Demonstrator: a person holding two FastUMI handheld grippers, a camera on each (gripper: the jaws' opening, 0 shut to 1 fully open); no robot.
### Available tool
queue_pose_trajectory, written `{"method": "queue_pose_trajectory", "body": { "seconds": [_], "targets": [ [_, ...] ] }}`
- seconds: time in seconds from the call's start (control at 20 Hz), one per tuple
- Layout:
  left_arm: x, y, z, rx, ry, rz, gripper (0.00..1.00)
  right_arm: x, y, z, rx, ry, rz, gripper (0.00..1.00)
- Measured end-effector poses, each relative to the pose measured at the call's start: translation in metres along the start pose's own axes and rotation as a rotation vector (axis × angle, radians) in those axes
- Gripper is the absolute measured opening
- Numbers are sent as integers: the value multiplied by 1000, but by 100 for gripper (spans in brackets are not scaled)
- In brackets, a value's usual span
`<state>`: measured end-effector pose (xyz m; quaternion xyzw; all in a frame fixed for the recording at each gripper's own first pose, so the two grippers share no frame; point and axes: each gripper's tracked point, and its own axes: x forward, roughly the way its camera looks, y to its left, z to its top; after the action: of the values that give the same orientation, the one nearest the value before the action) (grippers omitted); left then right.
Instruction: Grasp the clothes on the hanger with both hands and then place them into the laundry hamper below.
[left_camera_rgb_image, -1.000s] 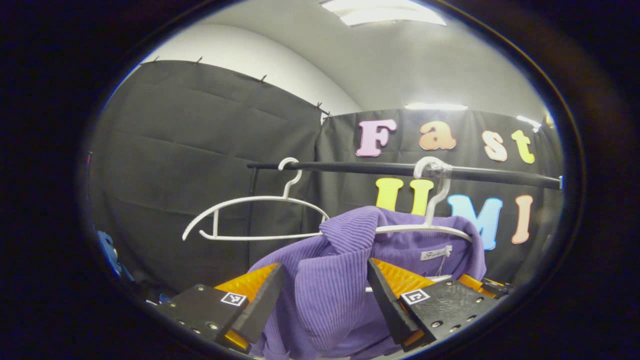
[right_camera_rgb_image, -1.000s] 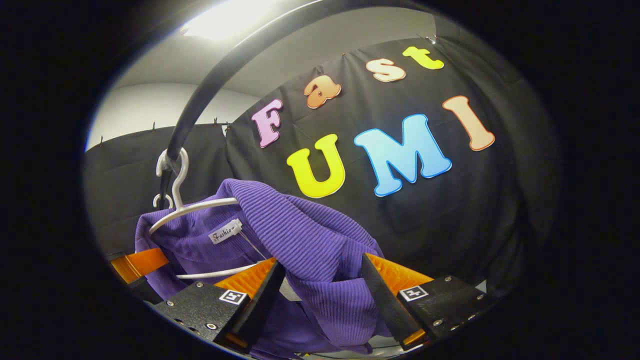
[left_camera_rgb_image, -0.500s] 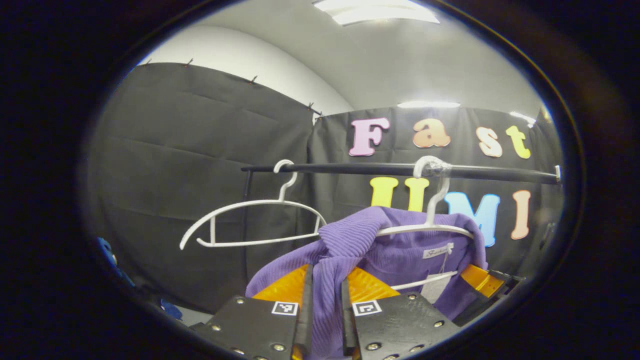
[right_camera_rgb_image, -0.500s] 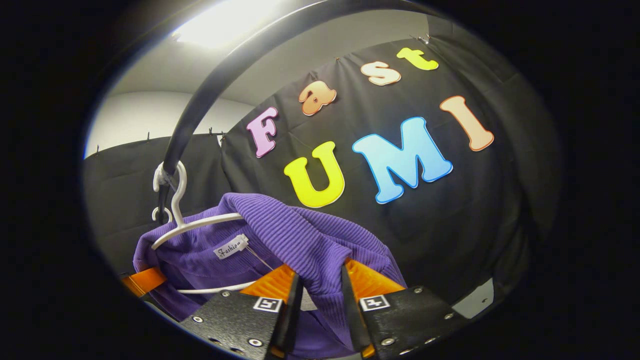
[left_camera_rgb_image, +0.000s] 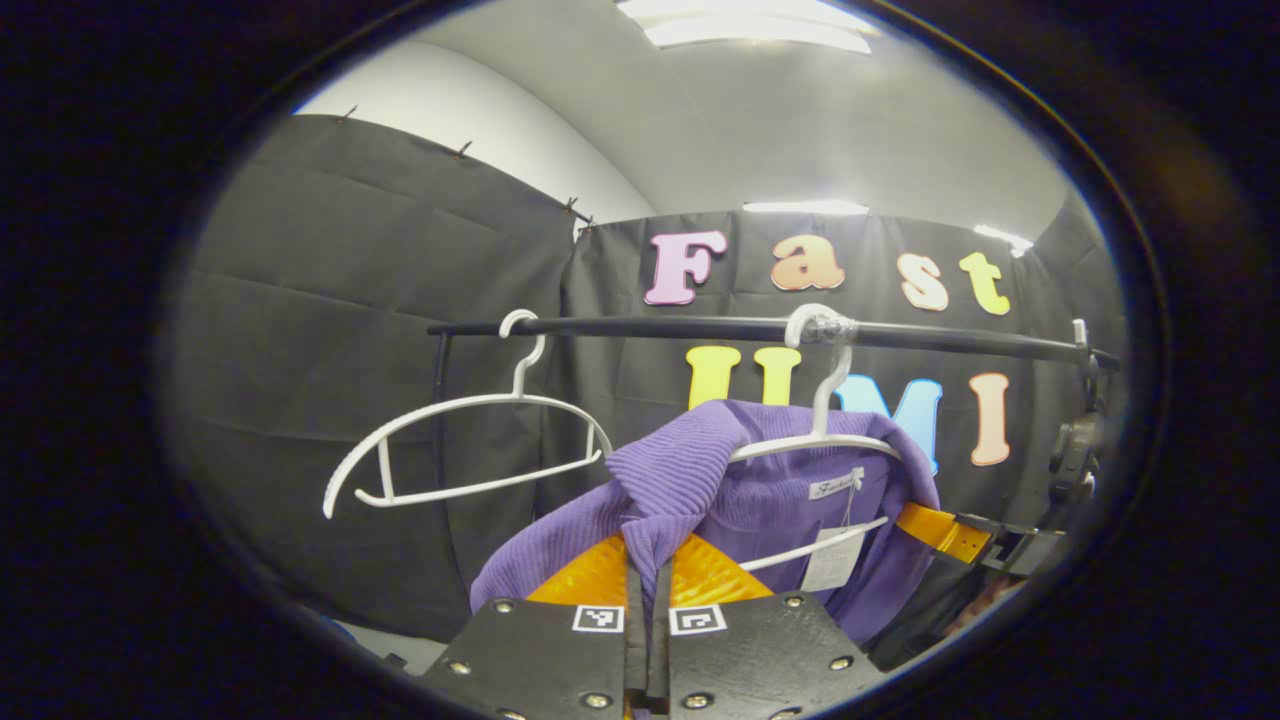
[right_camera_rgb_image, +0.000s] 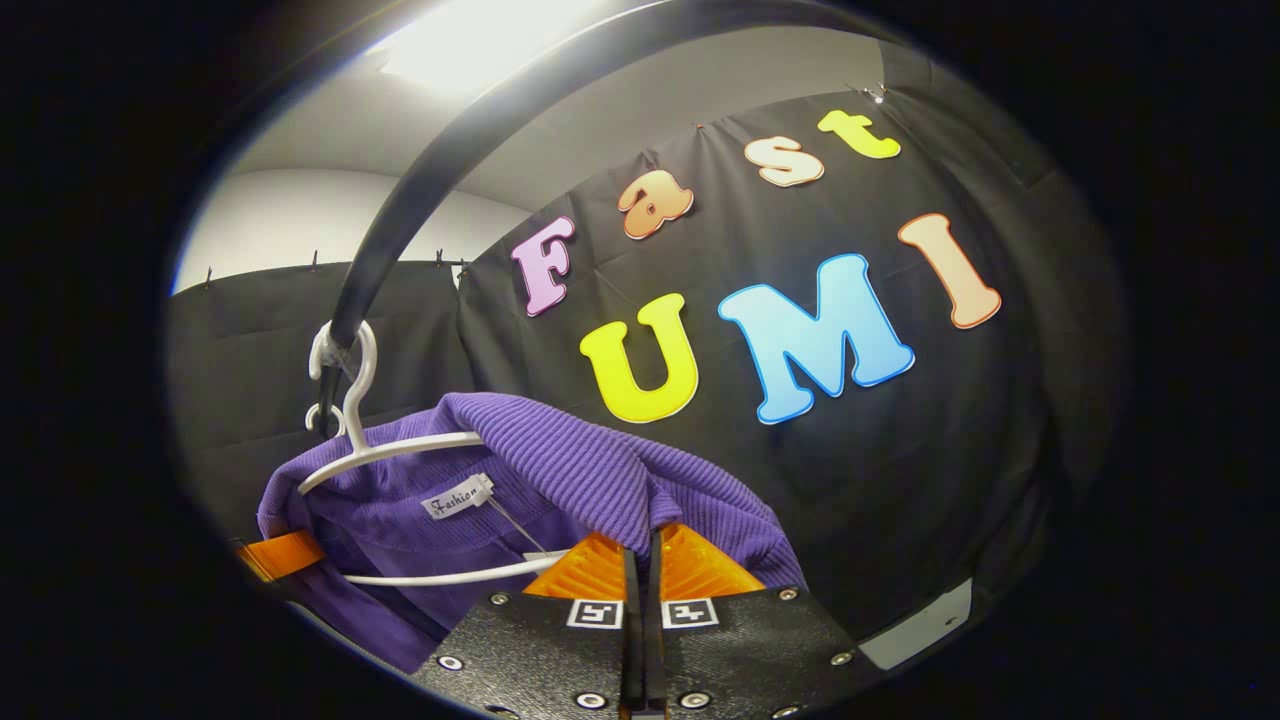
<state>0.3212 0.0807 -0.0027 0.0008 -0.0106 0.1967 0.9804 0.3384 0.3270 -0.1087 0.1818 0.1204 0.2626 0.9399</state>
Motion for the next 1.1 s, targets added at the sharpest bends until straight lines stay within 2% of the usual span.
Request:
{"method": "queue_pose_trajectory", "body": {
  "seconds": [0.15, 0.2, 0.6, 0.7, 0.75, 0.9, 0.95, 1.1],
  "targets": [
    [-6, 9, 15, -52, -31, 11, 6, -2, -11, 18, -48, -57, -28, 0],
    [-9, 13, 19, -59, -39, 20, 1, -3, -13, 21, -58, -71, -30, 0],
    [-30, 49, 54, -19, -89, 60, 0, -1, -21, 34, -133, -145, -36, 0],
    [-29, 55, 62, 0, -92, 40, 1, 2, -20, 32, -153, -151, -33, 0],
    [-26, 58, 62, 4, -82, 23, 6, 2, -19, 30, -155, -149, -31, 0],
    [-17, 73, 62, -38, -51, -12, 6, 4, -13, 23, -146, -127, -7, 0],
    [-14, 76, 63, -40, -45, -21, 1, 5, -10, 20, -152, -123, 4, 0],
    [-8, 88, 75, 17, -33, -39, 6, 2, 0, 13, -175, -112, 22, 0]
  ]
}}
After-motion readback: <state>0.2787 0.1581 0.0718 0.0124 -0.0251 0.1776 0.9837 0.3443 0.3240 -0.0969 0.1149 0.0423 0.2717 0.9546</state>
